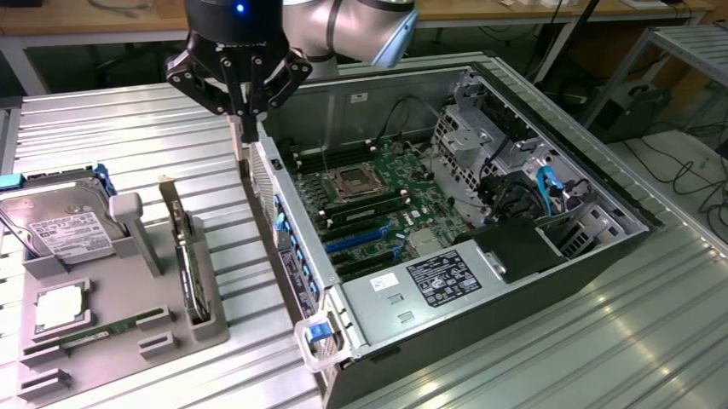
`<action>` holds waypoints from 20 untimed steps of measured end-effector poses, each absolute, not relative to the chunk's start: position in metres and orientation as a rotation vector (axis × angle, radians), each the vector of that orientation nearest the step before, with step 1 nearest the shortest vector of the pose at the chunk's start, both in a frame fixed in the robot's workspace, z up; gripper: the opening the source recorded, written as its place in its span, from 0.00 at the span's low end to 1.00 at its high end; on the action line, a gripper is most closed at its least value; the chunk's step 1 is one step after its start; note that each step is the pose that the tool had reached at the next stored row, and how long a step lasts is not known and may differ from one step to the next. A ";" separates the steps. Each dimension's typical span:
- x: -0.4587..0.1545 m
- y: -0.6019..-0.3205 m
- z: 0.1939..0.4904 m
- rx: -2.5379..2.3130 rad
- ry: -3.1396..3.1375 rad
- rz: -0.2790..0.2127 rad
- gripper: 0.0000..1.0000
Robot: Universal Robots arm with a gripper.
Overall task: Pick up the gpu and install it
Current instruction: 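Reach for the gpu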
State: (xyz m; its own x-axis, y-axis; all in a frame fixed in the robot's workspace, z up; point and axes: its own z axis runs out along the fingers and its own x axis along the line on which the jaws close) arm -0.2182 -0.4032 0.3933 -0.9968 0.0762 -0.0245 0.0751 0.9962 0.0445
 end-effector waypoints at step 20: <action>-0.246 -0.415 0.393 0.116 3.113 0.068 0.11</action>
State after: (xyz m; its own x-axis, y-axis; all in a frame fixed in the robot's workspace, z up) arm -0.2458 -0.4150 0.3933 -0.9969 0.0748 -0.0245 0.0736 0.9963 0.0446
